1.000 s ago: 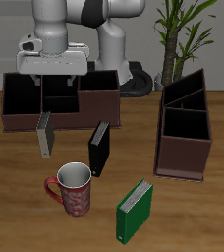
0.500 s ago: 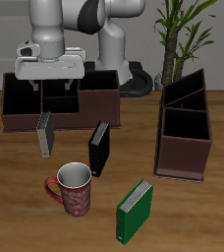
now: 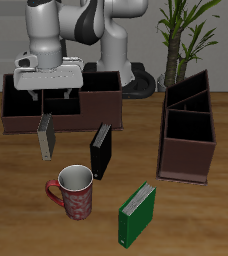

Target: Place the yellow book into the left desk caddy's right compartment

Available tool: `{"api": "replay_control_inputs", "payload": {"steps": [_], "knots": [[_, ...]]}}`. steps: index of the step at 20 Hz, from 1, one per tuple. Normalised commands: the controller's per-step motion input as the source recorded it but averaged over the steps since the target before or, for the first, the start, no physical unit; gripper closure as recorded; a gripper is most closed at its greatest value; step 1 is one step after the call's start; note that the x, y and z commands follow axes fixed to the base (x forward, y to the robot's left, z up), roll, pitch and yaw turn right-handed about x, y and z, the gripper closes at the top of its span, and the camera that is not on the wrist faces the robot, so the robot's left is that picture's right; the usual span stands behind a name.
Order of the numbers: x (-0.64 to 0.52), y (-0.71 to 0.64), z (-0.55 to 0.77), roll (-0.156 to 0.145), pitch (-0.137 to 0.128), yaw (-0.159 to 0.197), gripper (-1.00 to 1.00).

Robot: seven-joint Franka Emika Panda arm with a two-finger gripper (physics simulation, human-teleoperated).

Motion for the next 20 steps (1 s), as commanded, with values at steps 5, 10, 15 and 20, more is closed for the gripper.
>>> {"api": "replay_control_inputs", "payload": {"steps": [5, 10, 15, 20], "knots": [[0.09, -0.19, -0.04, -0.004, 0.005, -0.046, -1.00], [0.18, -0.16, -0.08, -0.029, 0.024, -0.018, -1.00], [0.21, -0.18, -0.12, -0.036, 0.019, -0.014, -1.00], [0.16, -0.01, -0.28, -0.015, 0.038, 0.012, -1.00]]}}
